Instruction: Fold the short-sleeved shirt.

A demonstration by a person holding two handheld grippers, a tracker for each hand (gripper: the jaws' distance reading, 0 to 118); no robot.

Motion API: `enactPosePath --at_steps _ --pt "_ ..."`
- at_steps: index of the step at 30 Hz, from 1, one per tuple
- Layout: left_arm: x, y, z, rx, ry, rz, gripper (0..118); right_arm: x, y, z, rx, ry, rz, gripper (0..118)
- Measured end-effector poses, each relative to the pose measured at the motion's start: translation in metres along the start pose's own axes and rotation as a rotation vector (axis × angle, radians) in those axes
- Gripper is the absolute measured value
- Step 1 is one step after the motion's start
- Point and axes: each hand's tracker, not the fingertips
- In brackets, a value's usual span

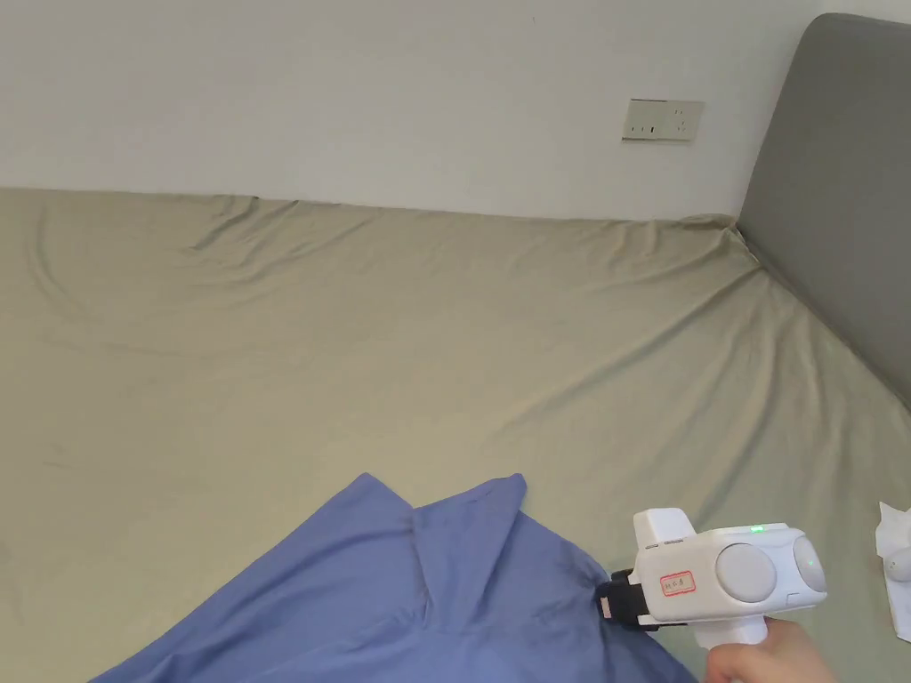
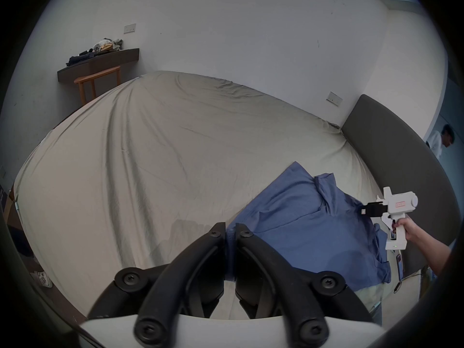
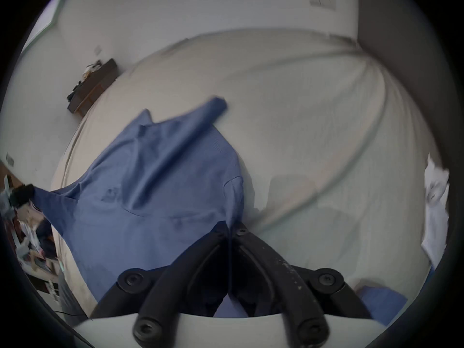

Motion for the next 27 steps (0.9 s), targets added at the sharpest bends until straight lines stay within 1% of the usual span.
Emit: enactPosePath --at_steps 1,3,4,5,7,8,9,10,11,12,13,14,16,17,18,21,22,23,25,27 --pt "0.0 0.001 0.002 0.006 0.004 0.006 6 -0.006 -0.001 0.011 0.039 -0.012 -0.007 3" --pt "-0.002 0.004 0.01 0.037 0.011 0.031 6 -0.018 -0.001 0.043 0.19 -0.011 -0.029 3" --pt "-0.003 0.006 0.016 0.047 0.008 0.038 6 -0.023 -0.006 0.065 0.245 0.014 -0.031 2" --pt "-0.005 0.008 0.022 0.063 0.018 0.05 6 -0.029 -0.013 0.091 0.333 -0.005 -0.021 2" --pt "-0.008 0.016 0.037 0.106 0.042 0.056 6 -0.038 -0.023 0.146 0.496 -0.08 0.008 2" --pt "-0.009 0.022 0.046 0.144 0.05 0.073 6 -0.046 -0.031 0.177 0.618 -0.168 0.021 2" --pt "-0.009 0.029 0.056 0.177 0.058 0.078 6 -0.05 -0.037 0.205 0.708 -0.215 0.023 2" --pt "-0.007 0.036 0.066 0.226 0.056 0.093 5 -0.051 -0.039 0.23 0.816 -0.255 -0.011 2" --pt "-0.002 0.044 0.075 0.261 0.051 0.102 5 -0.051 -0.042 0.255 0.895 -0.268 -0.072 2" --pt "0.005 0.052 0.085 0.303 0.042 0.098 5 -0.053 -0.046 0.279 0.966 -0.303 -0.122 2" --pt "0.013 0.061 0.092 0.339 0.052 0.073 5 -0.054 -0.048 0.299 1.002 -0.336 -0.172 2" --pt "0.024 0.069 0.101 0.384 0.068 0.048 5 -0.049 -0.044 0.313 1.053 -0.318 -0.189 2" --pt "0.05 0.087 0.122 0.485 0.065 -0.016 5 -0.051 -0.04 0.344 1.108 -0.315 -0.205 2" --pt "0.065 0.098 0.129 0.512 0.069 -0.049 5 -0.053 -0.035 0.357 1.106 -0.321 -0.189 2" --pt "0.078 0.109 0.135 0.527 0.071 -0.073 5 -0.048 -0.027 0.366 1.129 -0.329 -0.194 2" --pt "0.102 0.149 0.138 0.551 0.039 -0.068 5 -0.04 -0.001 0.386 1.159 -0.351 -0.184 2" --pt "0.111 0.162 0.135 0.561 0.054 -0.086 5 -0.033 0.011 0.389 1.151 -0.341 -0.207 2" --pt "0.12 0.176 0.132 0.584 0.098 -0.119 5 -0.026 0.023 0.391 1.158 -0.332 -0.233 2" --pt "0.135 0.207 0.122 0.597 0.133 -0.165 4 -0.016 0.049 0.393 1.157 -0.37 -0.266 2" --pt "0.146 0.239 0.117 0.612 0.131 -0.136 4 -0.004 0.074 0.398 1.151 -0.373 -0.281 2"
